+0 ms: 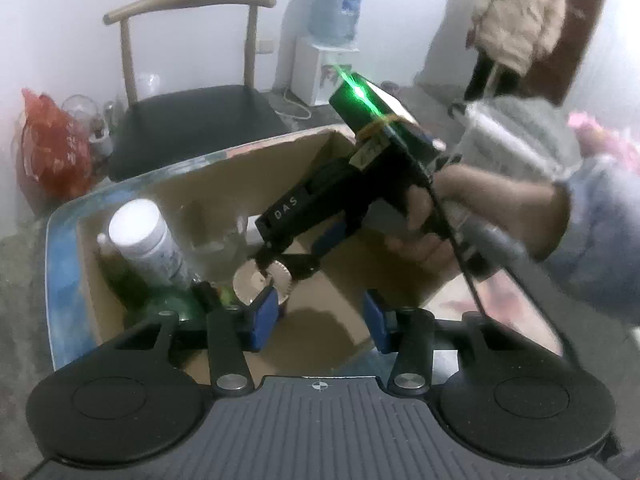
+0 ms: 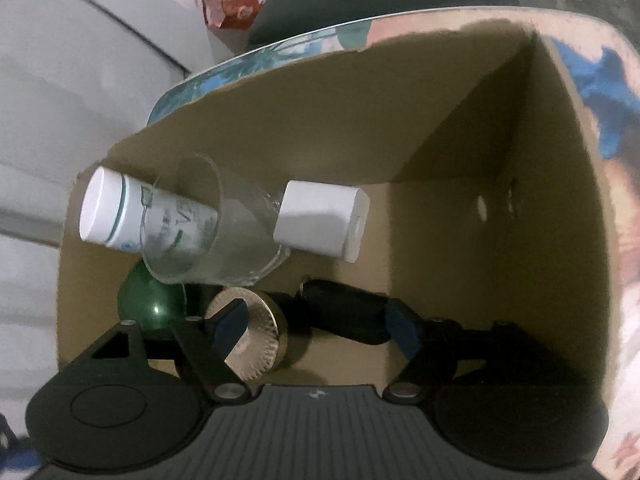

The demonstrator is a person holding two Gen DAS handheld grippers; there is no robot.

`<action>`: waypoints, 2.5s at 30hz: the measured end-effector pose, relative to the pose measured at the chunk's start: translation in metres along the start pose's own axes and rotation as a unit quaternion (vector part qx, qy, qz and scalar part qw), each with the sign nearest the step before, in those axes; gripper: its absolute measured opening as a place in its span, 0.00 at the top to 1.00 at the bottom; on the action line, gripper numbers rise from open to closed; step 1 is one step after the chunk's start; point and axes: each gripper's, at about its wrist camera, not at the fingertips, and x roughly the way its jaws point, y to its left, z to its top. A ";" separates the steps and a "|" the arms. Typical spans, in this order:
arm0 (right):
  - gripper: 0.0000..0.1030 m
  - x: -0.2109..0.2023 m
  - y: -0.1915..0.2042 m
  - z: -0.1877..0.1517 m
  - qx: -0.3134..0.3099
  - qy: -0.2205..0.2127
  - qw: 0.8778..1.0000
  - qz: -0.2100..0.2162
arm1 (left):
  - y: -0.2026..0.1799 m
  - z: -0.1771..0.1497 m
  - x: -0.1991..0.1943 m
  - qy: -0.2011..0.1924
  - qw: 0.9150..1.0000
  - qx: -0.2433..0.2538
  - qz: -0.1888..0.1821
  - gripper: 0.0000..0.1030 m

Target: Organize rigid objects

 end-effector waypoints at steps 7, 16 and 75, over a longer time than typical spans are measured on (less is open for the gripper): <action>0.28 -0.002 0.015 -0.008 -0.031 -0.028 0.999 0.000 | 0.004 -0.018 -0.010 0.003 1.000 0.003 0.030 0.54; 0.24 -0.074 0.043 -0.039 -0.179 -0.073 0.981 0.010 | -0.011 -0.040 -0.013 0.011 0.996 0.086 -0.009 0.30; 0.34 -0.145 0.058 -0.194 -0.328 -0.174 0.925 -0.087 | -0.048 -0.101 -0.032 -0.013 0.964 0.187 0.190 0.13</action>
